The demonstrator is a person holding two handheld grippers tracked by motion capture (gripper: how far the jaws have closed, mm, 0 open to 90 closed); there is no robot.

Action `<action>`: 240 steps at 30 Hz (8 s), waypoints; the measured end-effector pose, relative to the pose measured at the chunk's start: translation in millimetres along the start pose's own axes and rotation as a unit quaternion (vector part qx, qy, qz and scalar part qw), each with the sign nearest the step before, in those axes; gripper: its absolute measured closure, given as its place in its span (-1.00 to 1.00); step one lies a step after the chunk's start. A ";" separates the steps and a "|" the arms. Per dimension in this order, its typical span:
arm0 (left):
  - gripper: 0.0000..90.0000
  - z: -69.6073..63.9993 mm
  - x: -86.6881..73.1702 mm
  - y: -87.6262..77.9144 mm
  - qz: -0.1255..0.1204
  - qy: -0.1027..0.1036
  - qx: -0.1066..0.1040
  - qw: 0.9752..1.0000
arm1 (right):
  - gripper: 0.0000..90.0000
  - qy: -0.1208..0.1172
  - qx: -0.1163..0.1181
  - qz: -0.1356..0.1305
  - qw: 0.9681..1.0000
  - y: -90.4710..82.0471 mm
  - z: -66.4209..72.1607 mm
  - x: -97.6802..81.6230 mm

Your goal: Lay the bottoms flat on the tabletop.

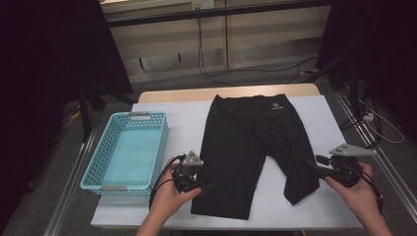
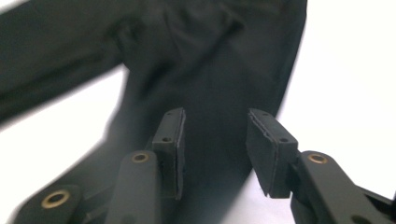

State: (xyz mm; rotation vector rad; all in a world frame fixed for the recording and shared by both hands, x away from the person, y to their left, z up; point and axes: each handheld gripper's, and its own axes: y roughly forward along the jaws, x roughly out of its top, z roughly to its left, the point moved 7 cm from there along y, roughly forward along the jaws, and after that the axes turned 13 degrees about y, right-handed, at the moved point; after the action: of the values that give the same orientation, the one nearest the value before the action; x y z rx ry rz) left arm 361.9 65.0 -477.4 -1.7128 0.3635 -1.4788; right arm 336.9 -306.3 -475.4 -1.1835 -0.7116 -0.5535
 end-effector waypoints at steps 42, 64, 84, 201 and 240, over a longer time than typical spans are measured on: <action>-0.60 1.0 -1.9 -4.2 -0.001 0.001 0.005 1.000 | 0.57 -0.078 0.044 0.027 0.996 21.2 50.9 -4.4; -0.60 0.5 -2.7 -4.2 0.000 0.000 0.006 1.000 | 0.98 -0.065 0.112 0.029 0.991 17.0 68.9 5.7; -0.60 -1.7 -2.3 -2.9 0.003 0.004 0.003 1.000 | 0.62 -0.054 -0.003 0.026 0.998 26.3 9.5 -2.4; -0.61 -4.1 -2.3 2.1 0.006 0.006 -0.001 1.000 | 0.94 -0.111 0.105 0.075 0.985 32.7 91.0 -20.2; -0.62 -4.5 1.1 1.7 -0.001 0.010 0.001 1.000 | 0.18 -0.072 0.027 0.051 0.996 22.2 43.5 -17.2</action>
State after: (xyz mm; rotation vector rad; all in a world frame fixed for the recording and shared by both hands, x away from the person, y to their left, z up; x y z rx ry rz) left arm 358.5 61.4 -478.0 -1.6984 0.3722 -1.4988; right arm 332.5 -257.9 -493.1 -1.2111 -0.7791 -0.3642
